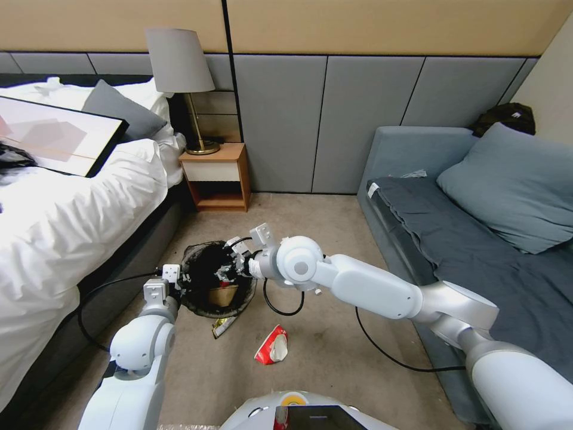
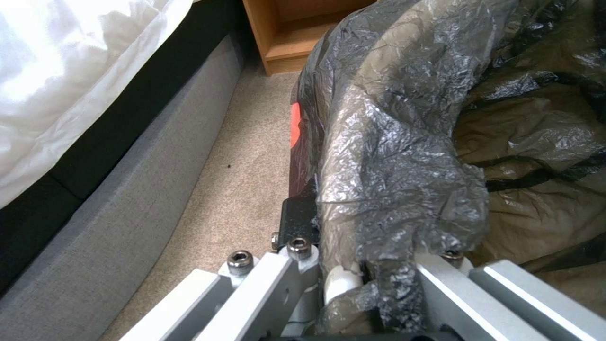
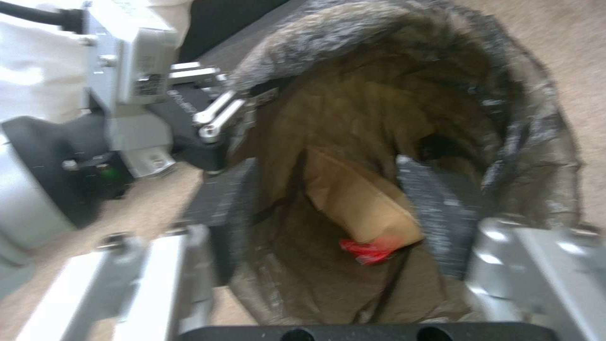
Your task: Pick up the trash bin, then pick up the garbage from the floor and place it into the trash bin.
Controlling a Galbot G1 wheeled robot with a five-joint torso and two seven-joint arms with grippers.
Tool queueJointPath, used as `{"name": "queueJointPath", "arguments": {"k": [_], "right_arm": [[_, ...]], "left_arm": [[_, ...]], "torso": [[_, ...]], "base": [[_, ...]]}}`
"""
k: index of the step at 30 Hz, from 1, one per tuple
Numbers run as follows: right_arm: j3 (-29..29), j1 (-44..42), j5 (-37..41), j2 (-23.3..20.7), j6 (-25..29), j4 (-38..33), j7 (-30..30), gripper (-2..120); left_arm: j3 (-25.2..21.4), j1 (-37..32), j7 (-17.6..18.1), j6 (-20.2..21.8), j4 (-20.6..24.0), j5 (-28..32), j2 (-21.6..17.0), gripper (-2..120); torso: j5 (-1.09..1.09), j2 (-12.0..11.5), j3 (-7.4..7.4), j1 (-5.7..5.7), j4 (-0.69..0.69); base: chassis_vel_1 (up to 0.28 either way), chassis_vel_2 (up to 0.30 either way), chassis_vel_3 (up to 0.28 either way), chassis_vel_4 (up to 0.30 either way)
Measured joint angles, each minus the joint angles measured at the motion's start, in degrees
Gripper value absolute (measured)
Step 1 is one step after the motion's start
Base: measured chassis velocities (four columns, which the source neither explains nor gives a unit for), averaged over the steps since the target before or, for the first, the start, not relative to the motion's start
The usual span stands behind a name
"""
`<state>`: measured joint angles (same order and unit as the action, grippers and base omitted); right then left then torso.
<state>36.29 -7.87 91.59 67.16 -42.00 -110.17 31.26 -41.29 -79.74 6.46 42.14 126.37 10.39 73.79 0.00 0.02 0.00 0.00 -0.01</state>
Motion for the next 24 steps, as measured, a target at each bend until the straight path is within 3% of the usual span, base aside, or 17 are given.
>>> {"name": "queueJointPath", "arguments": {"k": [2, 5, 8, 20, 24], "right_arm": [[-0.07, -0.12, -0.15, 0.10, 0.04, 0.05, 0.00, 75], [-0.59, -0.70, -0.59, 0.27, 0.64, -0.03, 0.09, 93], [-1.09, -0.81, -0.61, 0.03, 1.37, -0.48, 0.07, 99], [-2.68, -0.84, -0.40, -0.58, 3.29, -2.11, -0.92, 100], [-7.37, -0.73, 0.09, -2.10, 3.85, -4.07, -0.89, 100]], "left_arm": [[-0.01, -0.03, 0.00, 0.00, 0.01, 0.00, -0.03, 1], [-0.41, -0.15, 0.02, 0.00, 0.13, 0.07, -0.45, 1], [-0.57, -0.16, 0.02, 0.00, 0.13, 0.11, -0.53, 1], [-0.29, -0.01, 0.09, 0.00, 0.07, -0.10, -0.04, 1], [-0.40, -0.19, 0.10, 0.00, 0.30, -0.05, -0.26, 1]], "torso": [[0.00, 0.00, 0.00, 0.00, 0.00], [0.00, 0.00, 0.00, 0.00, 0.01], [0.00, 0.00, 0.00, 0.00, 0.00], [0.00, 0.00, 0.00, 0.00, 0.00], [0.00, 0.00, 0.00, 0.00, 0.02]], "base": [[0.000, 0.000, 0.000, 0.000], [0.000, 0.000, 0.000, 0.000], [0.000, 0.000, 0.000, 0.000], [0.000, 0.000, 0.000, 0.000], [0.000, 0.000, 0.000, 0.000]]}}
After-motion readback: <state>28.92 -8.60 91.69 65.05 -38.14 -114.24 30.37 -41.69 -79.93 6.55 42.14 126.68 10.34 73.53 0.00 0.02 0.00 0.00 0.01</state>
